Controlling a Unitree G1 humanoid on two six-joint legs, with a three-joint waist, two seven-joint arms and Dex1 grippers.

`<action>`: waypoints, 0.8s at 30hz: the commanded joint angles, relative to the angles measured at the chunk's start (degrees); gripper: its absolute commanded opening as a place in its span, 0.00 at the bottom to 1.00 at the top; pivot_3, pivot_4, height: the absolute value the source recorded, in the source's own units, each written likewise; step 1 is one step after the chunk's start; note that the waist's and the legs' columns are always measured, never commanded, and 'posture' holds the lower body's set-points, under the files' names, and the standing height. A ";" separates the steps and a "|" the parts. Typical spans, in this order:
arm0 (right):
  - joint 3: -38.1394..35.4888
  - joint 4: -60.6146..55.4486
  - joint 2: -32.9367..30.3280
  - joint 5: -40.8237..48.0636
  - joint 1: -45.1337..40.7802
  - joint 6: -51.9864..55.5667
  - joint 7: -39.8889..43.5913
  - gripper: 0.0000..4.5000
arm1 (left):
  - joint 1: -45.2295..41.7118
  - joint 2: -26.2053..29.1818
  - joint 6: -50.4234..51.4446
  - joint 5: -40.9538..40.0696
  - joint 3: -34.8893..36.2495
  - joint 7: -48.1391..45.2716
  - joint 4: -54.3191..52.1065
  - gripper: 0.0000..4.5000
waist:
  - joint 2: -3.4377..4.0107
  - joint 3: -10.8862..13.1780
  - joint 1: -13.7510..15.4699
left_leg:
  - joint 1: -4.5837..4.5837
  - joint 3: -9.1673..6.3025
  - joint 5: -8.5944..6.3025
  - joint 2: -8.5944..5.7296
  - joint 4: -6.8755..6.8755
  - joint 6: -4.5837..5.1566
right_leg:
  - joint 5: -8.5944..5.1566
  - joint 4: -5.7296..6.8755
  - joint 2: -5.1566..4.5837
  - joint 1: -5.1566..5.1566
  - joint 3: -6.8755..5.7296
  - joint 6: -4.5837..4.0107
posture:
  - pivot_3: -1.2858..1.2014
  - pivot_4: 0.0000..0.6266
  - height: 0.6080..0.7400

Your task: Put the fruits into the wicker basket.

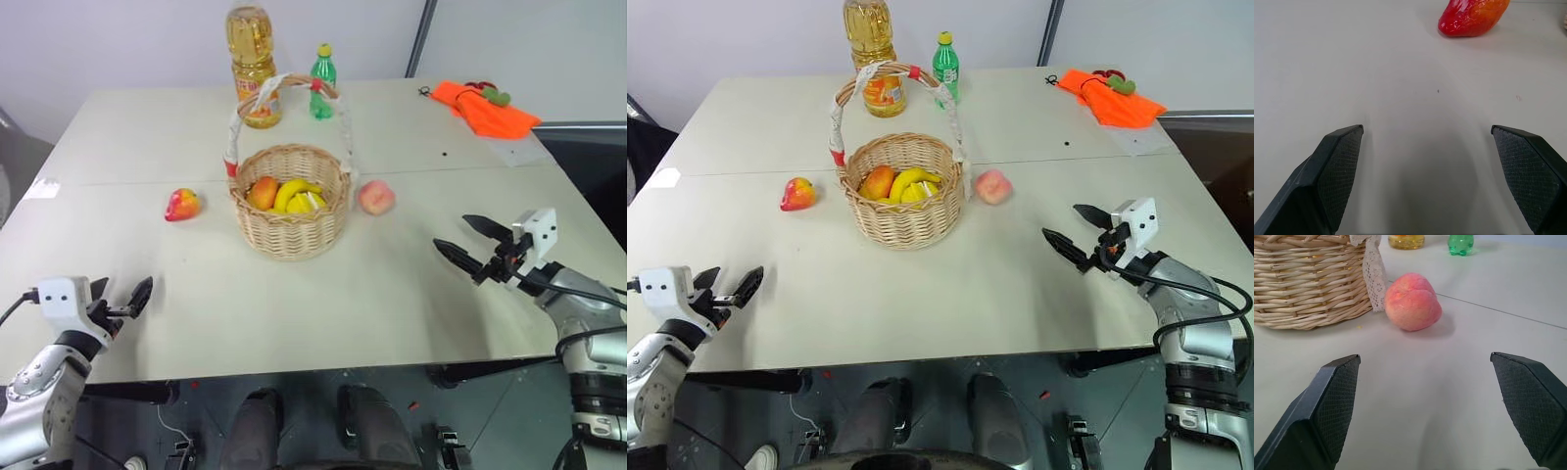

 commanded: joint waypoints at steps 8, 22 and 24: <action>-0.34 -4.75 0.19 0.90 1.20 0.41 -0.51 0.98 | -3.16 -0.15 1.62 -2.06 0.32 0.33 -2.41 1.00 | 0.00 0.00 0.02 | -0.01 0.00 0.00 0.00 0.01 0.00 | 0.00 0.00 0.01 0.00 0.00 0.00 | 0.52 0.24 1.00; 4.45 -28.65 -3.83 14.09 -3.26 19.92 1.37 0.98 | -28.74 9.56 12.93 5.24 -11.50 1.63 7.16 1.00 | -0.04 0.01 0.04 | -0.04 -0.06 0.00 -0.04 0.03 0.00 | 0.09 0.01 0.04 0.00 -0.03 0.17 | 0.52 0.24 1.00; 6.29 -33.00 -3.74 16.26 -5.06 22.51 0.79 0.98 | -33.81 10.85 12.78 7.45 -14.52 0.14 12.01 1.00 | -0.04 0.01 -0.04 | -0.04 -0.07 0.00 -0.05 0.02 0.00 | 0.10 0.00 0.05 0.00 -0.04 0.19 | 0.52 0.24 1.00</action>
